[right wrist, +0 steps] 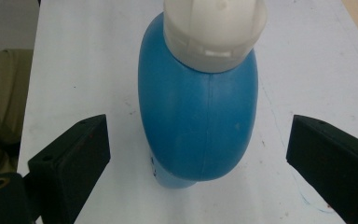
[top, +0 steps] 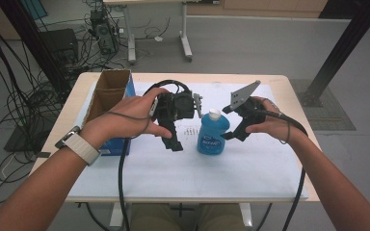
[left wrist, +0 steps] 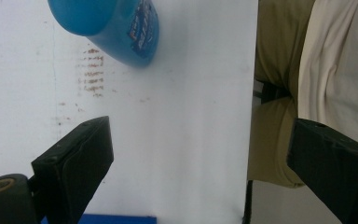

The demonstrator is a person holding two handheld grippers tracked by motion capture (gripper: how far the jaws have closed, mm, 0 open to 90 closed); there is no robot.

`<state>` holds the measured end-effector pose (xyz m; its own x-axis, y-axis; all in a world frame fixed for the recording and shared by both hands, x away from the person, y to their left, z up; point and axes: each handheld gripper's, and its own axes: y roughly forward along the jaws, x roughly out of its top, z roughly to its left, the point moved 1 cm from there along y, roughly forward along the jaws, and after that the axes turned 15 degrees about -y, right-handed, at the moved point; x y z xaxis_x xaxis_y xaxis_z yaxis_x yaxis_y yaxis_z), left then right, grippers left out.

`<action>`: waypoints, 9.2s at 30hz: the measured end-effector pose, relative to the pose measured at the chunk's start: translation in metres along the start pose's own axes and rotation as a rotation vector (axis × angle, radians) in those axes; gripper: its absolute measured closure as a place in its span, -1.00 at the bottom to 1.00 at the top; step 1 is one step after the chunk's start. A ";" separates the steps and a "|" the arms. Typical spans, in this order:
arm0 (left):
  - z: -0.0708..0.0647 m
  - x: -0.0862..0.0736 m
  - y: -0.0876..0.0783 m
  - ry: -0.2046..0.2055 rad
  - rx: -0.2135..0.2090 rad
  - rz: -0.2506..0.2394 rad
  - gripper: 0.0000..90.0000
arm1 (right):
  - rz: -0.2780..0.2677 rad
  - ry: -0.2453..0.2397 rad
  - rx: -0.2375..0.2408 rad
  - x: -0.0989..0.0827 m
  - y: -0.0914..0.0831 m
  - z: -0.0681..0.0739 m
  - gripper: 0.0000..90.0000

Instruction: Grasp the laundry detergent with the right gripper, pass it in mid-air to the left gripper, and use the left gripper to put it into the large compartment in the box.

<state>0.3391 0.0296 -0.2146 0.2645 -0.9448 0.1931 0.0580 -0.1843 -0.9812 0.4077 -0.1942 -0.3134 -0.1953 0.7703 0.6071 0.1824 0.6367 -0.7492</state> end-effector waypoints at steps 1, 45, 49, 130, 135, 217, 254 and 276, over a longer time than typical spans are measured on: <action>0.000 0.000 0.000 -0.001 0.000 -0.001 -0.83 | -0.005 0.000 0.001 -0.001 0.001 0.000 -0.87; 0.001 -0.001 0.000 -0.006 0.007 -0.004 -0.83 | -0.058 0.023 -0.008 -0.018 0.024 0.004 -0.88; 0.001 -0.001 0.000 -0.008 0.006 -0.003 -0.83 | -0.059 0.021 -0.006 -0.018 0.025 0.004 -0.88; 0.004 -0.007 0.005 -0.028 0.001 -0.004 -0.83 | -0.051 0.047 0.008 -0.023 0.035 0.005 -0.86; 0.004 -0.007 0.005 -0.029 0.001 -0.005 -0.83 | -0.052 0.050 0.008 -0.023 0.035 0.005 -0.86; 0.006 -0.010 0.005 -0.033 0.003 -0.016 -0.81 | -0.049 0.047 -0.008 -0.022 0.036 0.006 -0.82; 0.007 -0.011 0.004 -0.037 0.004 -0.023 -0.81 | -0.117 0.077 -0.018 -0.026 0.045 0.008 -0.78; 0.009 -0.013 0.004 -0.043 0.004 -0.029 -0.80 | -0.173 0.093 -0.025 -0.031 0.052 0.009 -0.64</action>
<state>0.3443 0.0432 -0.2208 0.3036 -0.9267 0.2213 0.0702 -0.2098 -0.9752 0.4144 -0.1852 -0.3739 -0.1364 0.6482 0.7492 0.1779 0.7600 -0.6251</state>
